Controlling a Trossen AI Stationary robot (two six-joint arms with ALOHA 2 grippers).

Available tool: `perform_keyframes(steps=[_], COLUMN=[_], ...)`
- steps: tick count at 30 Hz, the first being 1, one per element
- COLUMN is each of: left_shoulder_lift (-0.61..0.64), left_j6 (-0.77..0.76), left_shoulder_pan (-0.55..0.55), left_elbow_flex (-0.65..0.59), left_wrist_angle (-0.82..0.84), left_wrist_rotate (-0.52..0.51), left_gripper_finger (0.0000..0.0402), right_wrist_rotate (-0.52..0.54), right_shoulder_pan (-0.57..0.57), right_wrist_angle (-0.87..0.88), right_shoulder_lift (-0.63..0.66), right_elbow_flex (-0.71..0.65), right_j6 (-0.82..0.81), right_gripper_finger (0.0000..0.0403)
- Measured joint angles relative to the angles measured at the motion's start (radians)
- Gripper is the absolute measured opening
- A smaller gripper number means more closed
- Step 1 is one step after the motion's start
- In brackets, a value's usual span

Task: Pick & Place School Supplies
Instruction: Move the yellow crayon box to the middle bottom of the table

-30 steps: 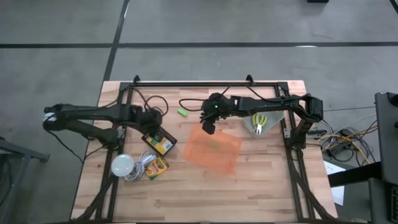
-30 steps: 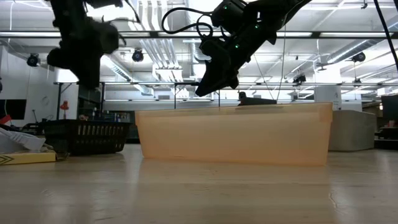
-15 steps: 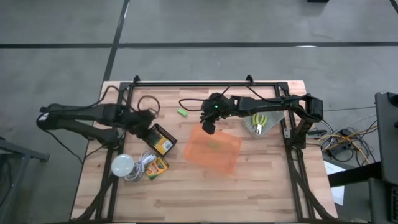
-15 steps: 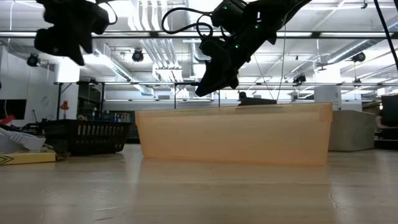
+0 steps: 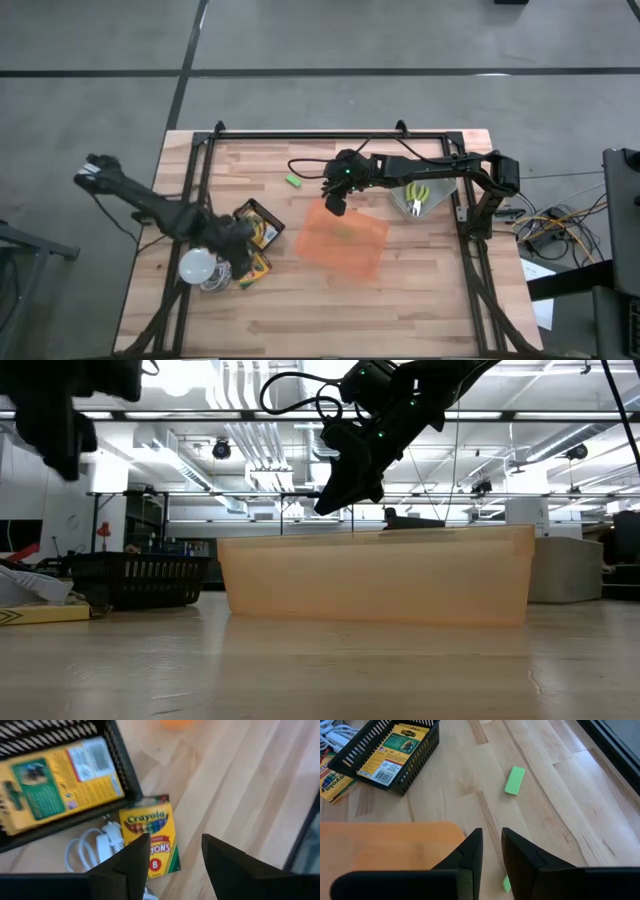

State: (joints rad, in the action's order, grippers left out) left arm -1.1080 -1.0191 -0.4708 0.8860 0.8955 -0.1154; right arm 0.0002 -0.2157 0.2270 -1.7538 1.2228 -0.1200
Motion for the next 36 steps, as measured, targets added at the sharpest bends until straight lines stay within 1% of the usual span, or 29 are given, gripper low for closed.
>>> perform_keyframes(steps=[4,9,15,19,27,36], left_shoulder_lift=[-0.07,-0.159,-0.244,-0.291,-0.371,-0.409], left_j6=[-0.014,-0.021,-0.003,0.035,0.084,0.084], left_shoulder_pan=[-0.05,-0.061,-0.059,-0.059,-0.034,-0.004], left_elbow_flex=[-0.051,-0.1,-0.106,-0.106,-0.106,-0.102], left_wrist_angle=[-0.043,-0.157,-0.218,-0.258,-0.27,-0.267], left_wrist_rotate=[0.001,0.011,0.011,0.0,-0.02,-0.024], left_gripper_finger=[0.0183,0.0181,0.0181,0.0181,0.0181,0.0181], right_wrist_rotate=[0.0,0.0,0.0,0.0,0.0,0.0], right_shoulder_pan=[0.0,0.0,0.0,0.0,0.0,0.0], right_wrist_angle=[0.0,0.0,0.0,0.0,0.0,0.0], right_shoulder_lift=[0.0,0.0,0.0,0.0,0.0,0.0], right_elbow_flex=[0.0,0.0,0.0,0.0,0.0,0.0], right_j6=[0.0,0.0,0.0,0.0,0.0,0.0], right_gripper_finger=[0.0072,0.008,0.0084,0.0079,0.0068,0.008])
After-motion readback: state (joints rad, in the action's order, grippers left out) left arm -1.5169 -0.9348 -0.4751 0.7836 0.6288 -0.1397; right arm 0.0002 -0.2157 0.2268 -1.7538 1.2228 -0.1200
